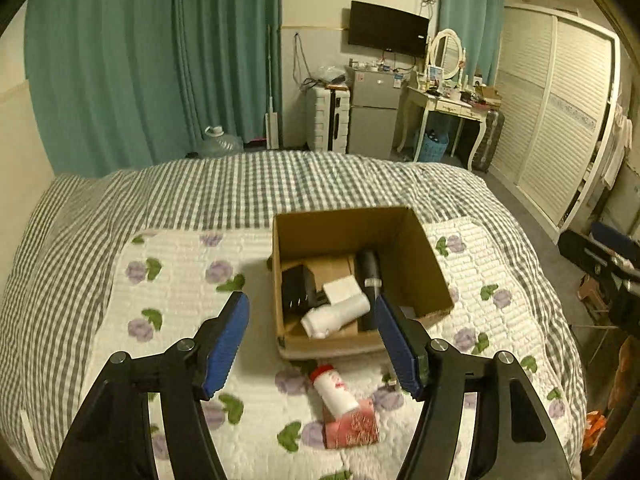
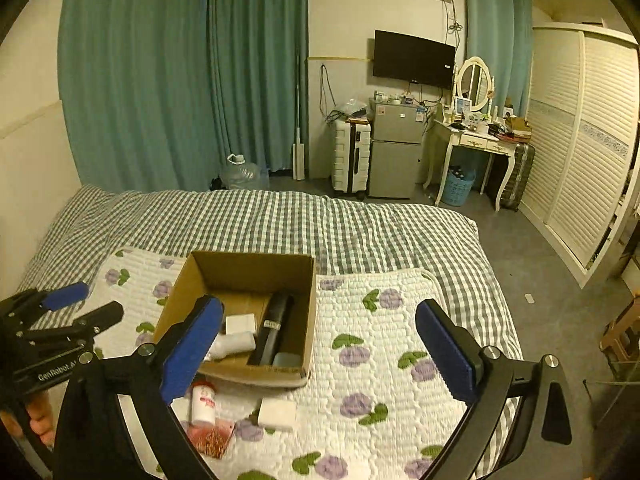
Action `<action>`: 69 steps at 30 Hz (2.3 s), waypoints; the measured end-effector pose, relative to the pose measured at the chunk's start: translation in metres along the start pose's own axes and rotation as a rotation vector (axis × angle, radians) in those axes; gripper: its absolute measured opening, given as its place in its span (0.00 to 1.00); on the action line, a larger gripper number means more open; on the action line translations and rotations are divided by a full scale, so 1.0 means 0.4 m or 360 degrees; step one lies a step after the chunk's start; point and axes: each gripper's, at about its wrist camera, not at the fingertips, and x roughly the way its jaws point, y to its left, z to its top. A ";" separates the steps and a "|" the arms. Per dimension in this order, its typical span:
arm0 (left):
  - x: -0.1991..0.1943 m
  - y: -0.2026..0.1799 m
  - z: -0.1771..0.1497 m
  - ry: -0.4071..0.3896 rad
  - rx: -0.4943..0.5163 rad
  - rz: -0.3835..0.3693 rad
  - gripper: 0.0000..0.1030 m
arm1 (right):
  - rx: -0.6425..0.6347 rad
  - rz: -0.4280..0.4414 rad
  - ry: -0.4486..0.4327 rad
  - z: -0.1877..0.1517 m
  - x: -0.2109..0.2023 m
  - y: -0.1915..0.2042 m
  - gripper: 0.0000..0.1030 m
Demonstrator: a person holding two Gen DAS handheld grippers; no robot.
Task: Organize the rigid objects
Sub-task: 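Withdraw both tools from the box, then grasp the red-capped pill bottle with the left tool while the right tool grasps the white pad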
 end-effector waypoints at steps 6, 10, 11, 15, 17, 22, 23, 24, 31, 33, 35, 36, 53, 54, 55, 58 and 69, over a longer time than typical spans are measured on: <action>0.036 0.018 -0.097 0.0084 -0.0060 0.0044 0.66 | -0.0016 -0.0004 0.0080 -0.116 0.004 0.018 0.95; 0.091 0.019 -0.165 0.0142 -0.0051 0.0043 0.66 | -0.0004 -0.0022 0.0122 -0.198 0.037 0.024 0.95; 0.106 0.021 -0.182 0.0165 -0.0058 0.0043 0.66 | 0.0011 -0.0029 0.0115 -0.224 0.045 0.024 0.95; 0.180 0.022 -0.245 0.0280 -0.0130 0.0018 0.66 | 0.0003 -0.0027 0.0209 -0.293 0.103 0.030 0.95; 0.212 0.012 -0.269 0.0332 -0.0128 0.0017 0.66 | -0.0002 -0.0027 0.0264 -0.322 0.140 0.031 0.95; 0.295 -0.015 -0.309 0.0424 -0.0155 0.0012 0.66 | 0.0015 -0.0011 0.0369 -0.375 0.211 0.033 0.95; 0.309 -0.020 -0.312 0.0433 -0.0161 0.0009 0.66 | 0.0025 0.0008 0.0400 -0.388 0.231 0.036 0.95; 0.323 -0.024 -0.315 0.0442 -0.0160 0.0016 0.66 | 0.0031 0.0018 0.0415 -0.397 0.245 0.039 0.95; 0.393 -0.048 -0.319 0.0471 -0.0136 -0.0007 0.66 | 0.0033 0.0055 0.0499 -0.453 0.337 0.058 0.95; 0.411 -0.053 -0.323 0.0476 -0.0130 -0.0017 0.66 | 0.0044 0.0075 0.0511 -0.459 0.360 0.056 0.94; 0.425 -0.052 -0.327 0.0482 -0.0134 0.0012 0.66 | 0.0059 0.0076 0.0501 -0.460 0.371 0.054 0.90; 0.435 -0.049 -0.331 0.0500 -0.0143 0.0041 0.66 | 0.0065 0.0080 0.0503 -0.460 0.377 0.053 0.88; 0.430 0.031 -0.349 0.0573 -0.0212 -0.0057 0.36 | 0.0018 0.0201 0.0712 -0.433 0.517 0.125 0.62; 0.413 0.032 -0.346 0.0571 -0.0199 -0.0056 0.36 | 0.0017 0.0205 0.0723 -0.434 0.522 0.129 0.59; 0.408 0.033 -0.346 0.0567 -0.0185 -0.0047 0.36 | 0.0014 0.0195 0.0734 -0.434 0.527 0.133 0.57; 0.375 0.036 -0.351 0.0543 -0.0152 -0.0030 0.36 | 0.0022 0.0157 0.0744 -0.433 0.526 0.134 0.50; 0.237 -0.006 -0.285 0.0438 -0.0075 -0.0039 0.36 | 0.0041 0.0160 0.0653 -0.398 0.388 0.133 0.49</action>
